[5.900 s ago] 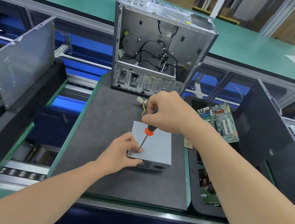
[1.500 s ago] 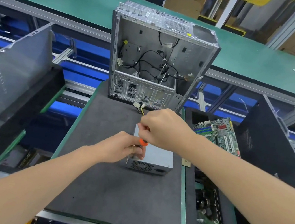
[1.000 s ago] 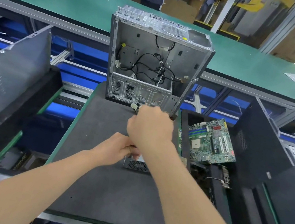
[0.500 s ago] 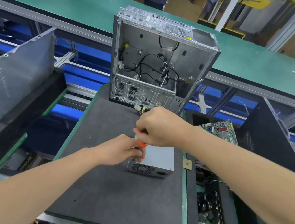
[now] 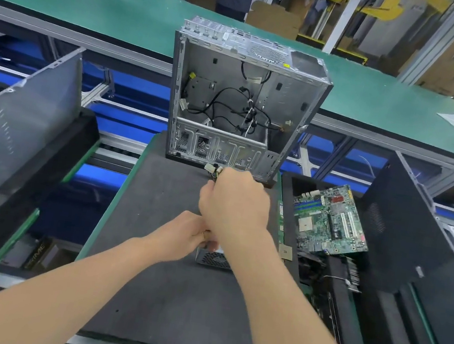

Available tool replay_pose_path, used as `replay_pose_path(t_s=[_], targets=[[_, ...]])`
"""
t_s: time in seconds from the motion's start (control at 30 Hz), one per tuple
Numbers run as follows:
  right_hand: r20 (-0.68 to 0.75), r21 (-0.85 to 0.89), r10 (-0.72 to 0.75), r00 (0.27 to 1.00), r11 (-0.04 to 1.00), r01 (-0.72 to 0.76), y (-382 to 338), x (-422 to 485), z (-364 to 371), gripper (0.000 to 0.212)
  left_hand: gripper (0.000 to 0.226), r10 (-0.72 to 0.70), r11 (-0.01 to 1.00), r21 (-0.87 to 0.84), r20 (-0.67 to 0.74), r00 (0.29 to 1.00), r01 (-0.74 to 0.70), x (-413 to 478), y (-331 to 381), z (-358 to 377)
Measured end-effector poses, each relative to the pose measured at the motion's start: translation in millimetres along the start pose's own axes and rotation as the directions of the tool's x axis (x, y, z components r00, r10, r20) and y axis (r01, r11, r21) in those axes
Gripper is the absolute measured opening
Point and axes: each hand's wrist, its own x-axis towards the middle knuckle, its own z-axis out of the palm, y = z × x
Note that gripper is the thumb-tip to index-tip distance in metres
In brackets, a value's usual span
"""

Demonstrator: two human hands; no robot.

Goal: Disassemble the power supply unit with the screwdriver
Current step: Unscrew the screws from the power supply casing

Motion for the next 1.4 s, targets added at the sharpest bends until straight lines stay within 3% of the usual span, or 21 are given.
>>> replay_pose_path(t_s=[0.1, 0.27, 0.33, 0.47, 0.57, 0.63, 0.73, 0.8, 0.87, 0.97, 1.07, 1.3, 1.4], targets=[[0.033, -0.005, -0.043, 0.999, 0.999, 0.043, 0.1, 2.8, 8.5, 0.023, 0.063, 0.042, 0.999, -0.018, 0.027, 0.999, -0.041, -0.4, -4.2, -2.8], [0.135, 0.024, -0.272, 0.953, 0.962, 0.271, 27.6, 19.8, 2.0, 0.035, 0.029, -0.049, 0.992, -0.114, 0.072, 0.996, 0.057, 3.8, -13.7, -4.1], [0.171, 0.049, -0.415, 0.893, 0.909, 0.413, 38.4, 26.9, -3.5, 0.037, 0.023, -0.057, 0.992, -0.104, 0.089, 0.994, 0.066, 6.5, -12.4, -5.4], [0.24, 0.088, -0.673, 0.699, 0.732, 0.675, 45.6, 39.5, -8.9, 0.033, 0.022, -0.052, 0.996, -0.06, 0.133, 0.99, 0.06, 9.5, -10.3, -11.4], [0.228, 0.099, -0.781, 0.581, 0.612, 0.785, 48.6, 44.3, -11.7, 0.034, 0.024, -0.061, 0.996, -0.061, 0.14, 0.988, 0.07, 6.4, -9.2, -11.0], [0.224, 0.095, -0.807, 0.547, 0.576, 0.812, 51.7, 42.3, -16.0, 0.033, 0.025, -0.043, 0.996, -0.069, 0.11, 0.993, 0.051, 4.2, -9.3, -8.4], [0.245, 0.103, -0.75, 0.615, 0.651, 0.752, 50.1, 31.8, -18.9, 0.032, 0.029, -0.032, 0.998, -0.059, 0.071, 0.997, 0.037, 3.0, -9.8, -4.9], [0.22, 0.055, -0.601, 0.768, 0.794, 0.606, 45.3, 23.1, -20.1, 0.037, 0.03, -0.041, 0.998, -0.052, 0.053, 0.998, 0.044, 3.7, -9.5, -3.5], [0.109, -0.065, -0.408, 0.907, 0.907, 0.416, 42.9, 16.3, -20.6, 0.048, 0.03, -0.046, 0.996, -0.074, 0.044, 0.998, 0.049, 3.7, -8.1, -2.3], [0.085, -0.177, -0.19, 0.978, 0.963, 0.203, 38.5, 11.9, -20.2, 0.054, 0.03, -0.028, 0.996, -0.078, 0.039, 0.999, 0.031, 3.5, -6.2, -1.1], [0.224, -0.113, -0.154, 0.962, 0.977, 0.182, 34.5, 16.0, -19.1, 0.047, 0.026, -0.044, 0.992, -0.116, 0.058, 0.997, 0.051, 1.9, -6.2, -4.1], [0.479, -0.002, -0.354, 0.803, 0.914, 0.405, 46.4, 30.5, -36.0, 0.024, 0.011, -0.057, 0.973, -0.223, 0.032, 0.998, 0.062, -0.3, 0.0, -8.2], [0.516, 0.044, -0.468, 0.718, 0.851, 0.523, 50.5, 33.9, -40.5, 0.018, 0.028, -0.049, 0.95, -0.308, 0.013, 0.999, 0.05, 0.4, 4.4, -9.5]])
